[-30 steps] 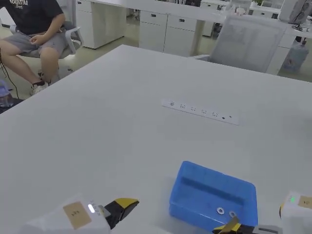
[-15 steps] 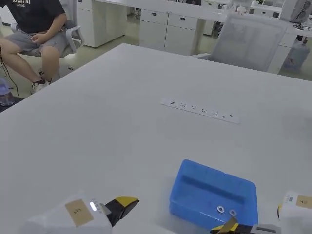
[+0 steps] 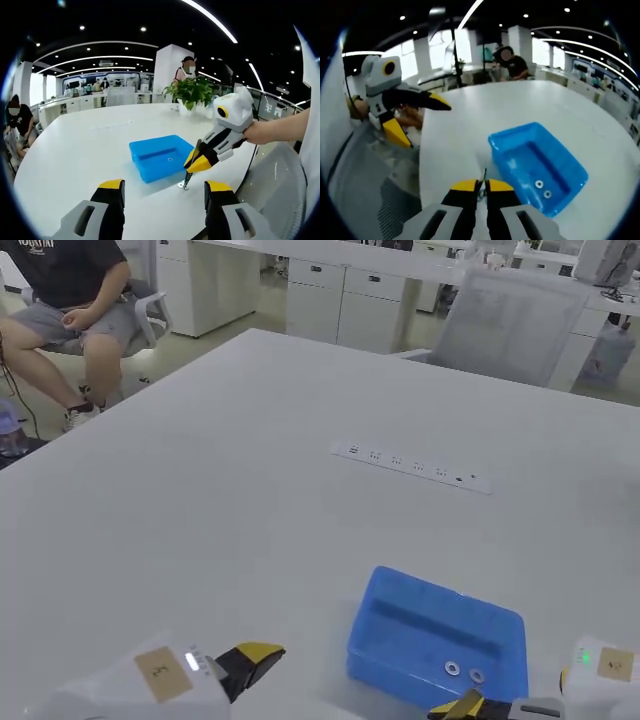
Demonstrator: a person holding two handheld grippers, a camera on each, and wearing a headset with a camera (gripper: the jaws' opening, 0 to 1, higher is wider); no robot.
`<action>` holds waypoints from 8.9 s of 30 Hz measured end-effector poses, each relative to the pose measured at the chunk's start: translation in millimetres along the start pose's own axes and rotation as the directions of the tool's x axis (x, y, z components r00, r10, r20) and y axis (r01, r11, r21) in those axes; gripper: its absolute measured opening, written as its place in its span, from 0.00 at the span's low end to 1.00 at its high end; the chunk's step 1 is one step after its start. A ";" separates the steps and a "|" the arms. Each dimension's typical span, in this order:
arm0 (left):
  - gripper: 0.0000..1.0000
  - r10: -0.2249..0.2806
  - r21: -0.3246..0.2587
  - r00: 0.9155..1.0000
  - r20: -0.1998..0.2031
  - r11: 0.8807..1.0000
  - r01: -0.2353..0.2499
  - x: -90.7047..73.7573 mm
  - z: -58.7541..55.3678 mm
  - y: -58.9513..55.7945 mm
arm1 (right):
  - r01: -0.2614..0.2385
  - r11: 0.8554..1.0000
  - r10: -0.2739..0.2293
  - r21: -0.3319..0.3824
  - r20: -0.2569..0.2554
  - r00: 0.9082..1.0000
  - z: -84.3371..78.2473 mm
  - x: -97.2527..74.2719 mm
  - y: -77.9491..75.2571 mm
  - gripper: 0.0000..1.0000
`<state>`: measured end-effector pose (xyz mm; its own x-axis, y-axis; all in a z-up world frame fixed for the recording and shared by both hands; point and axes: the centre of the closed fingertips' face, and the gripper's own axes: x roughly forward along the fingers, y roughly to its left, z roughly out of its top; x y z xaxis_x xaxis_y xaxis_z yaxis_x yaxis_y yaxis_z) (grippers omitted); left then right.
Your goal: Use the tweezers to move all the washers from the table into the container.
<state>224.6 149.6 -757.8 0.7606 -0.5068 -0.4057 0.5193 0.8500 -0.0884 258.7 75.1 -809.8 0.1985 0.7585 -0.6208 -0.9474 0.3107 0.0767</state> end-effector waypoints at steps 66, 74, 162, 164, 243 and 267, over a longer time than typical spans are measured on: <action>0.64 0.003 0.000 1.000 0.004 1.000 -0.003 -0.4 0.0 1.4 | 0.186 0.975 -0.191 0.121 0.033 0.981 31.4 11.9 -102.8 0.03; 0.63 0.005 0.001 1.000 0.002 1.000 -0.005 -0.6 0.0 1.8 | 0.189 0.977 -0.191 0.097 0.010 0.982 27.8 16.4 -102.2 0.03; 0.63 -0.018 0.009 1.000 -0.002 1.000 0.018 0.2 -1.0 -2.2 | 0.039 0.999 -0.038 0.013 -0.052 0.998 -4.7 -4.1 -22.1 0.03; 0.63 -0.016 0.009 1.000 -0.001 1.000 0.016 0.0 -1.2 -1.5 | 0.036 0.999 -0.036 0.009 -0.054 0.998 -4.9 -4.5 -21.5 0.03; 0.62 -0.012 0.009 1.000 -0.006 1.000 0.012 -0.5 -2.1 0.1 | 0.091 0.992 -0.091 0.083 0.004 0.996 45.5 33.1 -90.1 0.03; 0.63 -0.021 0.003 1.000 -0.003 1.000 0.021 -0.4 -1.5 -1.9 | 0.117 0.991 -0.122 0.067 0.077 0.989 64.9 13.2 -79.7 0.03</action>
<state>222.8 148.4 -758.8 0.7483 -0.5244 -0.4062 0.5367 0.8386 -0.0939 353.1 97.5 -773.4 0.3316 0.7568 -0.5632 -0.8986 0.4353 0.0558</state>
